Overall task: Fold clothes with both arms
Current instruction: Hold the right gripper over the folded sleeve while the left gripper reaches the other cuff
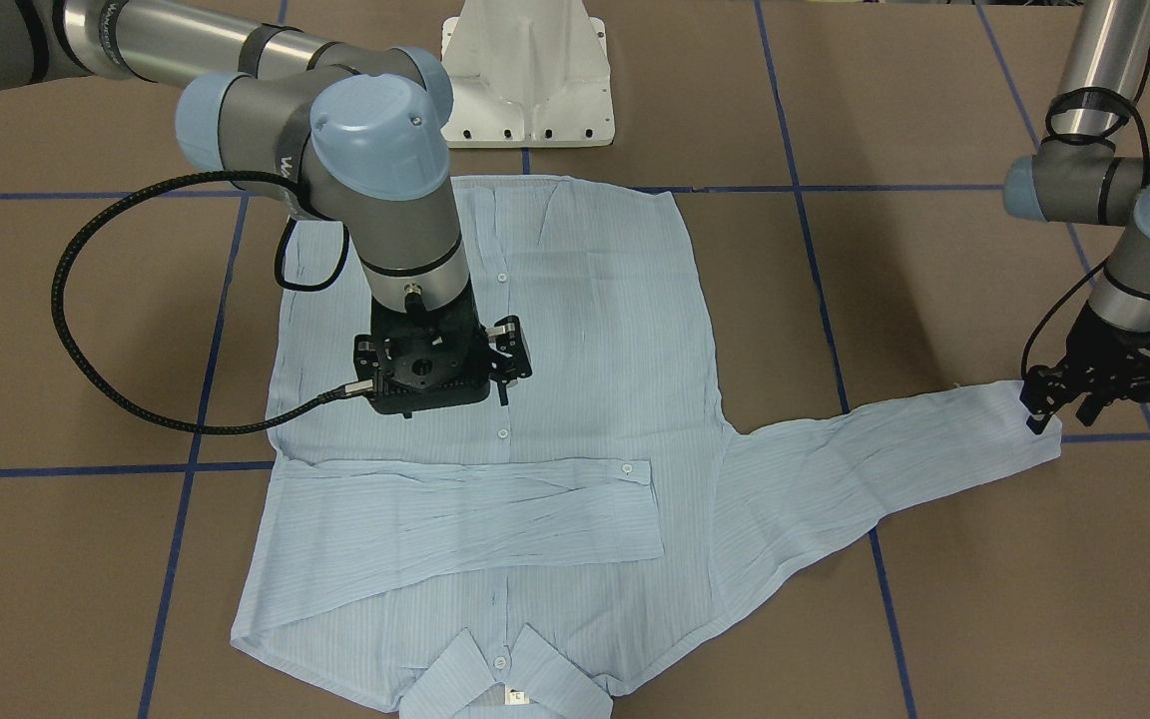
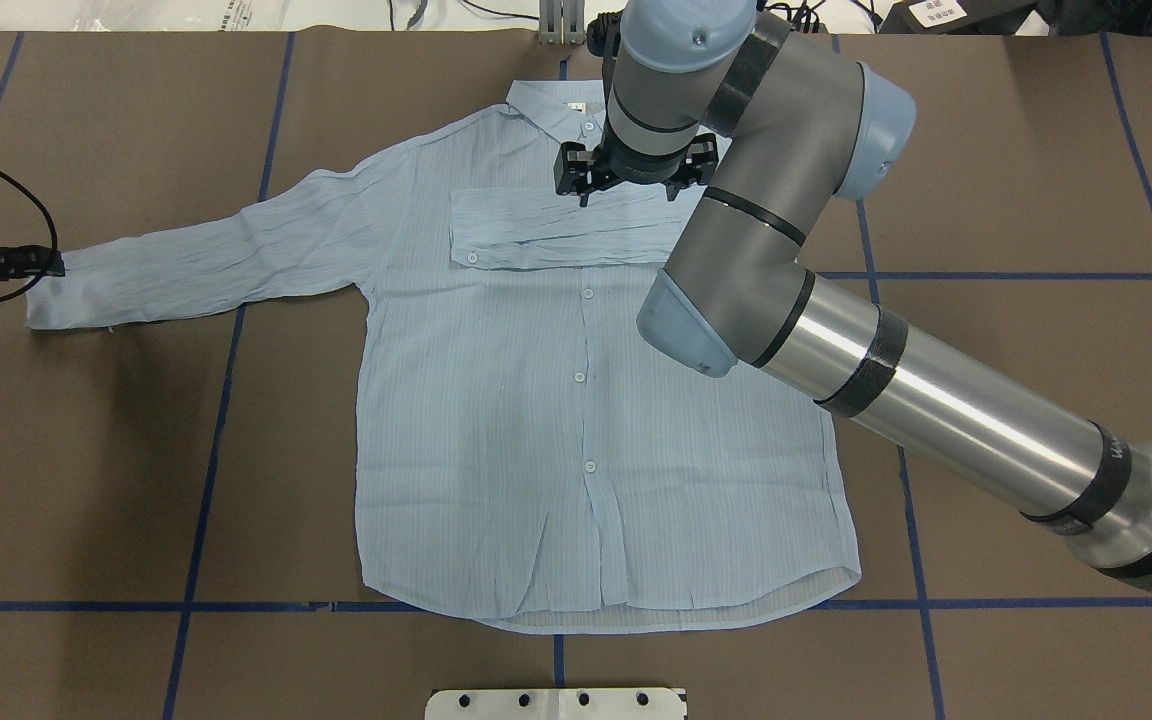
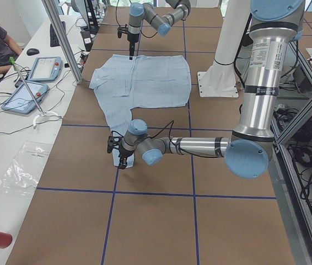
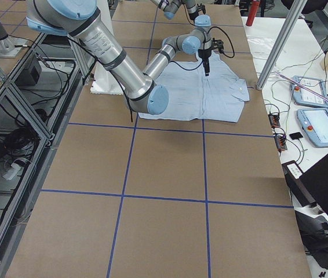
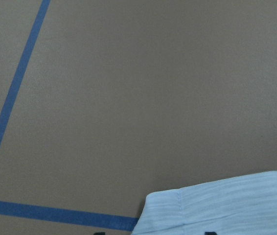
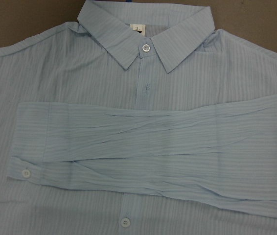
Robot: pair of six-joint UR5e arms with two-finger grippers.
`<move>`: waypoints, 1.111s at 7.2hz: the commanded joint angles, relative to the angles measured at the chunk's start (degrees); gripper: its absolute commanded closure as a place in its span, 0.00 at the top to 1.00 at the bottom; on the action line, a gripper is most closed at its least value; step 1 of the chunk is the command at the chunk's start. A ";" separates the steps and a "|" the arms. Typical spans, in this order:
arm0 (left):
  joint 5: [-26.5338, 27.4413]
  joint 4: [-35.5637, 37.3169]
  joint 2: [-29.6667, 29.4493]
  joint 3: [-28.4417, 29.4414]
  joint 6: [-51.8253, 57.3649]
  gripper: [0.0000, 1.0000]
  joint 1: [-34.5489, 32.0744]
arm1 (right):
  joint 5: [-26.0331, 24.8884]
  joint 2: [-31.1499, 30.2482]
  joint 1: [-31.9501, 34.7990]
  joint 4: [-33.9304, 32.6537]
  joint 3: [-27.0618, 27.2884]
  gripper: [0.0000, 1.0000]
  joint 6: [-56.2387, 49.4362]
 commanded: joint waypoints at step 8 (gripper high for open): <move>0.01 0.03 0.31 0.79 -0.08 0.57 1.25 | -0.16 -0.21 -0.20 0.13 -0.18 0.99 0.21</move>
